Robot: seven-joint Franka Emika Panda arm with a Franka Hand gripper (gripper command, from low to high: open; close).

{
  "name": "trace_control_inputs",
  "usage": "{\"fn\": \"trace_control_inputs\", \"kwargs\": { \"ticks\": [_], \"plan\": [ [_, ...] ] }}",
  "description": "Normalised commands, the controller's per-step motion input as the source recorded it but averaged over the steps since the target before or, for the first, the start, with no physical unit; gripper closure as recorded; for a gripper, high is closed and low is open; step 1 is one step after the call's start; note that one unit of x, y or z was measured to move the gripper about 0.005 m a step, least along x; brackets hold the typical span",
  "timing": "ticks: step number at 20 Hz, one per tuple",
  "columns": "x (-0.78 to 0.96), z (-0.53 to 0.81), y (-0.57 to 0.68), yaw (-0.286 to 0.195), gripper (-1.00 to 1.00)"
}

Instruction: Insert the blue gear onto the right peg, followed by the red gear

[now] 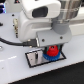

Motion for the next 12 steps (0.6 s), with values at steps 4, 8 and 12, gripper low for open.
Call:
{"fn": "trace_control_inputs", "kwargs": {
  "ticks": [4,8,12],
  "plan": [
    [-0.01,-0.06,0.01,0.000,-1.00],
    [0.01,0.35,0.05,0.000,-1.00],
    [0.00,0.47,0.07,0.000,-1.00]
  ]
}}
